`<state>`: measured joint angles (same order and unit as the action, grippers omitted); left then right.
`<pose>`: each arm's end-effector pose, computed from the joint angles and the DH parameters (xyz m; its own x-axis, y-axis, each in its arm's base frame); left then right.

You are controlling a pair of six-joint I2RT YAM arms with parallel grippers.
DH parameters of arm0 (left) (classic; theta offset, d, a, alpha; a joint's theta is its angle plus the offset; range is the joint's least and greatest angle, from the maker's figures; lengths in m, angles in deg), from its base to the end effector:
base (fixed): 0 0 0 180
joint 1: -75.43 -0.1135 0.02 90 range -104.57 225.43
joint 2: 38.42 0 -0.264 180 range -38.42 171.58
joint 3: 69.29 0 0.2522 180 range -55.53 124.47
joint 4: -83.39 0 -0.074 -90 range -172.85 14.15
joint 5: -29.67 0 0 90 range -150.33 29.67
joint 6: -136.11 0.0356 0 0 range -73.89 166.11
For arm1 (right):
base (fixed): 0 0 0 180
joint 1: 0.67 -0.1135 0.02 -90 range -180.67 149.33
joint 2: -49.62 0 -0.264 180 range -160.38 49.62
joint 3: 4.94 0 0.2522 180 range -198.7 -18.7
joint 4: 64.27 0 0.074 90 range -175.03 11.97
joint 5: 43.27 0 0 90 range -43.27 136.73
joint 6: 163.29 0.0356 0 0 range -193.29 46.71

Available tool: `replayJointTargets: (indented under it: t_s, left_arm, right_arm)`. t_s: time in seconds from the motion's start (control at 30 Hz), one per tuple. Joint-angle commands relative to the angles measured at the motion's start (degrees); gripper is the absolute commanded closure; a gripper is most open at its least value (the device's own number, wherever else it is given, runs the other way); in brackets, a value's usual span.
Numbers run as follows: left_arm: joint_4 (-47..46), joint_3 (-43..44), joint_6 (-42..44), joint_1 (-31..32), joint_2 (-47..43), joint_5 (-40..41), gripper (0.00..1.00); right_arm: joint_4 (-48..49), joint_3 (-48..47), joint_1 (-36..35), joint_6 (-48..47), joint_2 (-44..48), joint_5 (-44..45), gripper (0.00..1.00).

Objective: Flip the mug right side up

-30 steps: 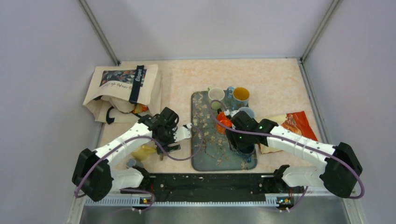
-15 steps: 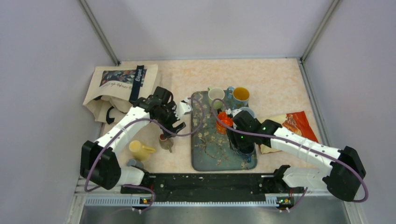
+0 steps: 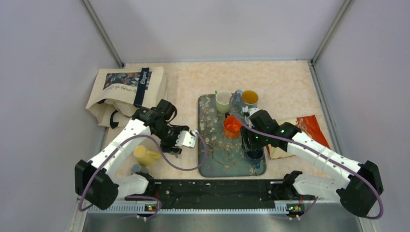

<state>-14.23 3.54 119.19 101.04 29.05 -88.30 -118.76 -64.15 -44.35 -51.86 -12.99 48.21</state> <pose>0.1674 -0.0987 0.2782 0.2004 0.8410 -0.5026 0.9794 -0.1844 0.0819 0.1515 0.1434 0.2401 -0.8188 -0.2769 -0.5028 -0.4096 0.8955 0.1738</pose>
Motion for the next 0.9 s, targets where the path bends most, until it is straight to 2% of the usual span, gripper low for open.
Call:
replayJointTargets:
  t_s: [0.0,0.2,0.37,0.5,0.87]
  left_arm:
    - [2.62,-2.61,15.52,4.57,3.54,2.5,0.31]
    - [-1.08,-5.98,20.0,7.92,6.44,7.47,0.33]
    - [-8.36,-12.09,18.69,12.17,7.78,15.3,0.37]
    - [-13.65,-14.31,18.54,12.28,8.39,20.53,0.43]
    - [-22.83,-17.95,18.72,12.33,9.75,26.14,0.54]
  right_arm:
    - [-0.45,-2.93,5.42,-0.36,3.75,-1.25,0.41]
    - [-0.58,-4.07,6.58,-1.51,3.86,-1.25,0.36]
    - [-0.11,-3.35,6.59,-2.95,3.61,-4.64,0.34]
    - [0.31,-3.15,6.64,-3.42,3.88,-5.97,0.34]
    - [1.97,-3.63,6.64,-4.84,6.28,-9.82,0.33]
